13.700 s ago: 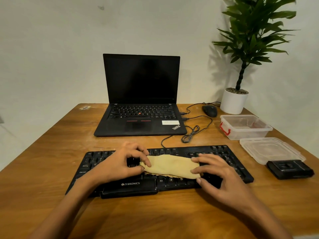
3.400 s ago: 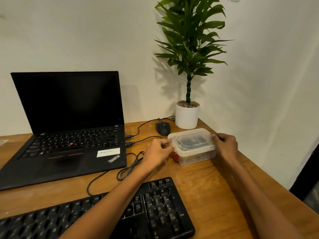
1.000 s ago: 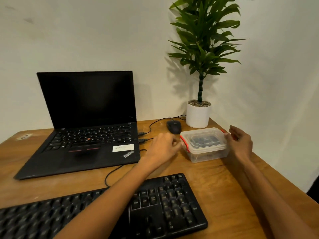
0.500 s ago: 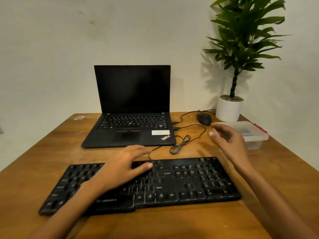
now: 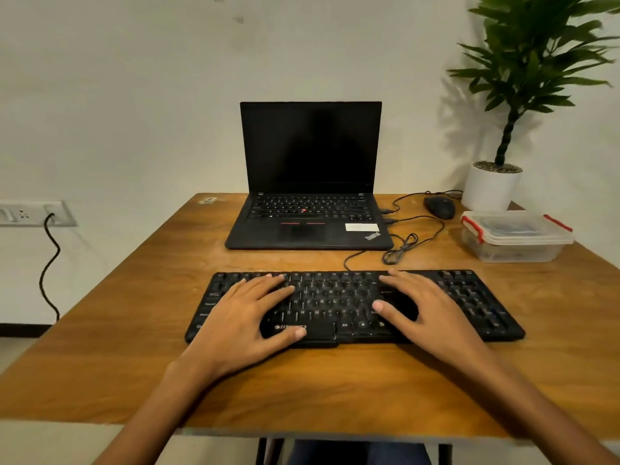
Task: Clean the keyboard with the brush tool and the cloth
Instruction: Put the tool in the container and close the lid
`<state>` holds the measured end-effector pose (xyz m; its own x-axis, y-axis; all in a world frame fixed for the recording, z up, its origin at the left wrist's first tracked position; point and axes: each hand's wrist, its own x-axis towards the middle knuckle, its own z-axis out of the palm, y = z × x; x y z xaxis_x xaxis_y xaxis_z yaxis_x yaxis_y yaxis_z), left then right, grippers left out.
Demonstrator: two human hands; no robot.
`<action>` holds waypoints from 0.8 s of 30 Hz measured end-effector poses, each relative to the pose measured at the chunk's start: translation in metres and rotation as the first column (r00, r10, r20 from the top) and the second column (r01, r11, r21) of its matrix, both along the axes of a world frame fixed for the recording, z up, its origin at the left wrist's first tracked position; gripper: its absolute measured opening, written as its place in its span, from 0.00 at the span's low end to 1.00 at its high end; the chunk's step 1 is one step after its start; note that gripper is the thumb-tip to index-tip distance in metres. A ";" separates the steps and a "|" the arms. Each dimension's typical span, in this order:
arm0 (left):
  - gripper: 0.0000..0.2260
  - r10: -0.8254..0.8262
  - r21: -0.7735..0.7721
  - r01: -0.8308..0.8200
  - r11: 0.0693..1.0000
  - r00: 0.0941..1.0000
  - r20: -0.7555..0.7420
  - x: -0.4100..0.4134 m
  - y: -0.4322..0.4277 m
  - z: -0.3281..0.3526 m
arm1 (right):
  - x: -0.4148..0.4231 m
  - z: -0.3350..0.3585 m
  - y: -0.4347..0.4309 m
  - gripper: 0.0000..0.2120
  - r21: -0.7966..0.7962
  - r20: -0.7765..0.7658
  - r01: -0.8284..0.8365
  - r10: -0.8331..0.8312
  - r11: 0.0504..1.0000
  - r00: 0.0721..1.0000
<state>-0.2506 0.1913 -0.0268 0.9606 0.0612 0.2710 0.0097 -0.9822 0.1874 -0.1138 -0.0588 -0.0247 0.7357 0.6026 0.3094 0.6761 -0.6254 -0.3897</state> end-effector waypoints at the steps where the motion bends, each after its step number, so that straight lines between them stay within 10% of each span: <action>1: 0.39 -0.001 0.000 0.001 1.000 1.000 -0.007 -0.001 0.001 -0.001 | -0.002 -0.003 0.000 0.36 -0.038 0.007 0.006 -0.006 0.999 1.000; 24: 0.39 -0.012 -0.058 0.012 0.998 1.000 -0.006 0.007 0.008 0.002 | -0.003 -0.001 0.006 0.42 -0.132 0.024 0.043 -0.041 0.990 0.999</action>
